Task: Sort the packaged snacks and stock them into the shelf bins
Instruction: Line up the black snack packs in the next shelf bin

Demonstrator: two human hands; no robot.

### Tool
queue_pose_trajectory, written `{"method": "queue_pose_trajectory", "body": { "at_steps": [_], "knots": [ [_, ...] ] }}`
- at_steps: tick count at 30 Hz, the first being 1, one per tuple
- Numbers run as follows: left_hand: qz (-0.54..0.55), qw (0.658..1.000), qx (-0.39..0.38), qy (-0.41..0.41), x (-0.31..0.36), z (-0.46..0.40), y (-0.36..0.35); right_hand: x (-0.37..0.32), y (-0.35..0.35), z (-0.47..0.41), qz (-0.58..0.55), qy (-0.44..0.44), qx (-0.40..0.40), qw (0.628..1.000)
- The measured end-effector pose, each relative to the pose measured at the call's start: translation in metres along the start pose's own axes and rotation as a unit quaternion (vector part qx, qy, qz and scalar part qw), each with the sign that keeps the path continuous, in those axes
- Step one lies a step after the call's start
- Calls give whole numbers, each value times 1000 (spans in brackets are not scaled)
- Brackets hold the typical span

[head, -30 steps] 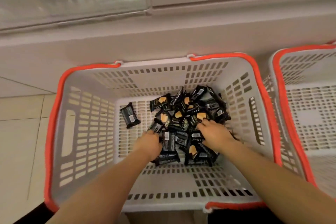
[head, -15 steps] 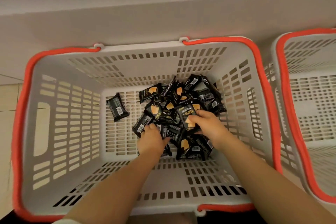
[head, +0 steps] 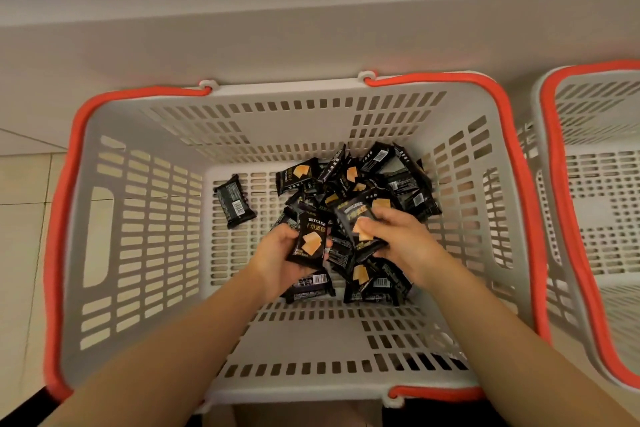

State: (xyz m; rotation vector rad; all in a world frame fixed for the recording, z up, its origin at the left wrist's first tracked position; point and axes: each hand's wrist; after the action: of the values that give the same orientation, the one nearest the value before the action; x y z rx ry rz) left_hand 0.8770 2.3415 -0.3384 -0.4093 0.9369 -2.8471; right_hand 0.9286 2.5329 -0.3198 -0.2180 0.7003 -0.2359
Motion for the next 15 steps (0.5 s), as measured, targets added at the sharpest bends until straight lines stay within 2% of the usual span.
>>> {"method": "queue_pose_trajectory", "body": {
  "at_steps": [2,3,8,15],
  "knots": [
    [-32,999,9,6,3,-1,-1,-1,-3,0,125,24,-22,992],
    [-46,999,8,6,6,-1,-2,-2,-4,0,147,27,-30,988],
    [-147,989,12,0,11,0,-5,6,-13,-7,23,-29,-27,999],
    [-230,972,43,10,3,-7,-8,10,-29,-21,71,-48,-67,994]
  ]
}}
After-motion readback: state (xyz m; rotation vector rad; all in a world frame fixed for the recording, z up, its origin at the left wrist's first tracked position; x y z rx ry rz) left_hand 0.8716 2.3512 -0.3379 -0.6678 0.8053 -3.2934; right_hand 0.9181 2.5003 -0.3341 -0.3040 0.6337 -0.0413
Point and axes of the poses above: each hand's wrist, its own z-axis away from the middle knuckle, its own y-axis out of the back of the hand, x = y × z, and after that the axes turned 10 degrees about -x, right-handed
